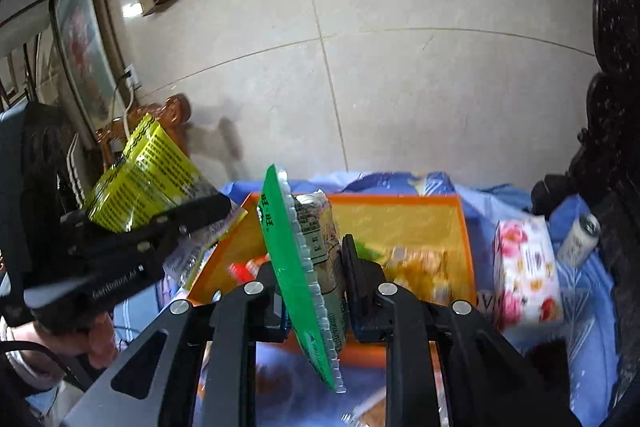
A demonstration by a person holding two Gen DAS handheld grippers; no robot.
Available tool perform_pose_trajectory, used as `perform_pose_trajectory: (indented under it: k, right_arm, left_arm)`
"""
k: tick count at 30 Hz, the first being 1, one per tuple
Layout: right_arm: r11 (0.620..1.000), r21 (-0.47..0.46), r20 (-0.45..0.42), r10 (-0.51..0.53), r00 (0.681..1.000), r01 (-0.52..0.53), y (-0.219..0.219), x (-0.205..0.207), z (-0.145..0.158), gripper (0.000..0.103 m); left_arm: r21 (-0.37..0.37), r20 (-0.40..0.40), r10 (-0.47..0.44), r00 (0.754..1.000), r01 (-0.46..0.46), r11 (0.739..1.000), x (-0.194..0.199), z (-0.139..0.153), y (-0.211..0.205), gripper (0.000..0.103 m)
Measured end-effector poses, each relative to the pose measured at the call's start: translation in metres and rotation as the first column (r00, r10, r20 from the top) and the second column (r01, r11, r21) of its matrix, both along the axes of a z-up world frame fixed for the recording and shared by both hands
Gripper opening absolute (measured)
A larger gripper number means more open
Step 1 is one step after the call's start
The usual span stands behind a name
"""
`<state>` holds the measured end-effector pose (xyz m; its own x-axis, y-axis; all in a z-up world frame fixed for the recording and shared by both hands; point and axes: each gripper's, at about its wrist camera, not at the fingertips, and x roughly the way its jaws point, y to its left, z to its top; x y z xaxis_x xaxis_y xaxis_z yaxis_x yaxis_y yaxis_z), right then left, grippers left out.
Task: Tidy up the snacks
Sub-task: 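Lift the yellow-green and green-white packs over the orange box and release both, then grasp an orange-white pack with the right tool while the left tool grasps a bread pack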
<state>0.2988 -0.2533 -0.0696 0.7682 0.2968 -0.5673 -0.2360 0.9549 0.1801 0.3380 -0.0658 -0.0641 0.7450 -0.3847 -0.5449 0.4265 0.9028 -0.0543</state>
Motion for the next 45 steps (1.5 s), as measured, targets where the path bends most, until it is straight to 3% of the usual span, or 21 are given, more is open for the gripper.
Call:
perform_pose_trajectory:
  k: [5, 6, 7, 8, 9, 10, 21, 24, 28, 34, 38, 41, 43, 45]
  right_arm:
    - [0.999, -0.036, -0.011, -0.017, 1.0, 0.016, -0.003, 0.035, -0.003, 0.021]
    - [0.999, -0.047, -0.021, -0.024, 0.999, 0.023, -0.003, 0.039, -0.006, 0.024]
    - [0.997, -0.059, -0.032, -0.041, 0.999, 0.039, -0.004, 0.043, -0.009, 0.041]
    - [0.996, -0.063, -0.042, -0.066, 0.997, 0.063, -0.006, 0.043, -0.01, 0.06]
    - [0.994, -0.058, -0.038, -0.097, 0.995, 0.095, -0.009, 0.041, -0.01, 0.065]
    - [0.993, -0.042, -0.028, -0.114, 0.993, 0.113, -0.012, 0.036, -0.01, 0.072]
    - [0.982, -0.009, -0.056, -0.187, 0.981, 0.187, -0.027, -0.028, -0.019, 0.076]
    - [0.978, -0.014, -0.063, -0.211, 0.976, 0.21, -0.032, -0.054, -0.024, 0.082]
    - [0.969, -0.033, -0.104, -0.245, 0.964, 0.243, -0.046, -0.094, -0.048, 0.087]
    - [0.961, -0.084, -0.26, -0.278, 0.925, 0.265, -0.062, -0.146, -0.112, 0.087]
    - [0.97, -0.131, -0.301, -0.237, 0.924, 0.206, -0.055, -0.164, -0.145, 0.087]
    - [0.98, -0.166, -0.299, -0.156, 0.941, 0.11, -0.041, -0.166, -0.164, 0.087]
    - [0.976, -0.218, -0.267, -0.061, 0.962, 0.002, -0.029, -0.161, -0.172, 0.087]
    - [0.944, -0.303, -0.252, 0.05, 0.966, -0.128, -0.015, -0.152, -0.181, 0.087]
  left_arm:
    - [0.027, -0.022, 0.035, 0.999, -0.035, 0.999, 0.036, -0.005, -0.012, 0.022]
    - [0.042, -0.039, 0.05, 0.998, -0.048, 0.998, 0.042, -0.008, -0.015, 0.029]
    - [0.074, -0.057, 0.091, 0.994, -0.087, 0.993, 0.049, -0.01, -0.018, 0.043]
    - [0.097, -0.058, 0.132, 0.99, -0.126, 0.987, 0.05, -0.011, -0.019, 0.081]
    - [0.122, -0.034, 0.212, 0.977, -0.207, 0.971, 0.048, -0.01, -0.017, 0.097]
    - [0.114, -0.005, 0.245, 0.969, -0.243, 0.963, 0.044, -0.008, -0.014, 0.098]
    - [0.108, 0.007, 0.238, 0.971, -0.237, 0.965, -0.001, 0.001, -0.007, 0.099]
    - [0.115, -0.013, 0.242, 0.97, -0.239, 0.964, -0.021, -0.004, 0.0, 0.099]
    - [0.087, -0.062, 0.245, 0.967, -0.24, 0.967, -0.062, -0.03, 0.019, 0.099]
    - [0.097, -0.178, 0.237, 0.955, -0.223, 0.97, -0.118, -0.087, 0.038, 0.099]
    - [0.13, -0.222, 0.243, 0.944, -0.219, 0.967, -0.15, -0.114, 0.052, 0.099]
    - [0.137, -0.251, 0.262, 0.932, -0.234, 0.963, -0.168, -0.124, 0.065, 0.099]
    - [0.145, -0.252, 0.28, 0.926, -0.249, 0.957, -0.175, -0.125, 0.074, 0.099]
    - [0.151, -0.252, 0.296, 0.921, -0.265, 0.952, -0.176, -0.122, 0.08, 0.099]
